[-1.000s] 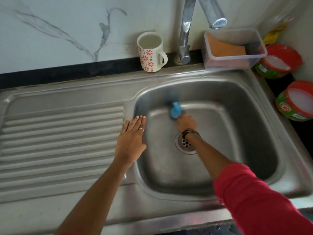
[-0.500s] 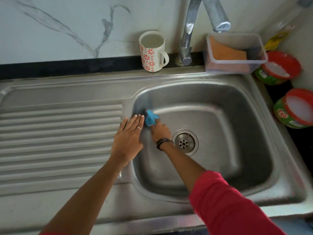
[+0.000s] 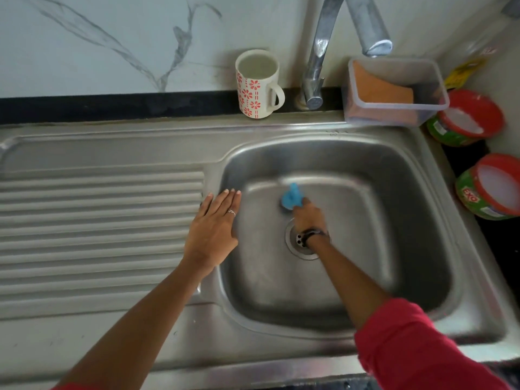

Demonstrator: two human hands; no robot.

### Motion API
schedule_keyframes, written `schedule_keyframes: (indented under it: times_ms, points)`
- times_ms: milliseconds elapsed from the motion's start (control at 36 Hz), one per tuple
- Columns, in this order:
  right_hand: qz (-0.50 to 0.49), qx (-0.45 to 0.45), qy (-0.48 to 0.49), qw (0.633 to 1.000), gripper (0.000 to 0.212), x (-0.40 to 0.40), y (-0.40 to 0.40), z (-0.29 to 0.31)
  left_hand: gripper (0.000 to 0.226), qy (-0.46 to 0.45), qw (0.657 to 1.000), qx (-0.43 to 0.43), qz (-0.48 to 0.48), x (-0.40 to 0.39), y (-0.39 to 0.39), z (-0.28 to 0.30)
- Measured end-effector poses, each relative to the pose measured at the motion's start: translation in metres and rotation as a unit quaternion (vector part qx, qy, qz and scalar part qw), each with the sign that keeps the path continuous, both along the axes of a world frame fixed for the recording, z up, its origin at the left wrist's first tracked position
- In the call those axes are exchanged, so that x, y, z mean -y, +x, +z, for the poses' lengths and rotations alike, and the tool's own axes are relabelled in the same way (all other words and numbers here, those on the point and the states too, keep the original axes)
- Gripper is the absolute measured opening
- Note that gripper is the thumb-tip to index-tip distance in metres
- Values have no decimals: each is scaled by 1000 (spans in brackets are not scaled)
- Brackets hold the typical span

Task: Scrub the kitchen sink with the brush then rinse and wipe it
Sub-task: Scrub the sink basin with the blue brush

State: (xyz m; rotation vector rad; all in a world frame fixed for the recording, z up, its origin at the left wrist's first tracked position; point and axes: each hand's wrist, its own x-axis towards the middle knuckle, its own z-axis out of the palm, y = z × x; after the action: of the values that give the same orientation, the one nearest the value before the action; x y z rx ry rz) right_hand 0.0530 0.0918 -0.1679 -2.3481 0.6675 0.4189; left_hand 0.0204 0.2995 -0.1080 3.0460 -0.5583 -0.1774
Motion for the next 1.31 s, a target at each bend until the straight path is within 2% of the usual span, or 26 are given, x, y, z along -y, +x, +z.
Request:
schedule_keyframes:
  times_ms: [139, 222, 306, 444, 528, 583, 694, 833, 917, 1000, 1083, 1167, 1222, 1306]
  points:
    - [150, 1, -3, 989, 39, -63, 3, -3, 82, -10, 1000, -1, -1, 1, 0, 1]
    - [206, -6, -11, 979, 36, -66, 11, 1, 81, -14, 1000, 0, 3, 2, 0, 1]
    - [271, -22, -14, 962, 37, -57, -13, 9, 73, -22, 1000, 11, 2, 0, -1, 0]
    - [370, -93, -36, 924, 44, -30, -88, 22, 75, -27, 1000, 6, -4, -1, -1, 1]
    - [429, -147, -42, 890, 44, -23, -113, 31, 80, -24, 1000, 1, -10, 0, -3, 4]
    - [455, -151, -59, 876, 42, -24, -118, 36, 79, -20, 1000, -1, -9, 0, -3, 5]
    - [437, -102, -110, 887, 41, -38, -100, 37, 78, -26, 1000, -6, -6, 1, -3, 7]
    - [313, -23, -134, 940, 35, -54, -18, 22, 76, -29, 1000, -8, -4, 0, -1, 7]
    - [260, -14, -124, 958, 35, -51, 26, 18, 79, -13, 1000, -12, -5, 0, -1, 6]
    - [291, -30, -95, 952, 35, -51, 12, 17, 77, -21, 1000, -7, -2, 2, -1, 8]
    - [355, -84, -65, 929, 40, -50, -59, 19, 75, -14, 1000, -15, -5, 1, -2, 9]
    - [413, -135, -84, 897, 44, -39, -117, 32, 77, -5, 1000, -19, -2, 1, -2, 10]
    - [429, -138, -116, 885, 43, -33, -124, 37, 77, -2, 1000, -21, -5, 2, -3, 11]
    - [408, -114, -153, 893, 40, -33, -99, 37, 77, -2, 1000, -24, -3, 2, -2, 13]
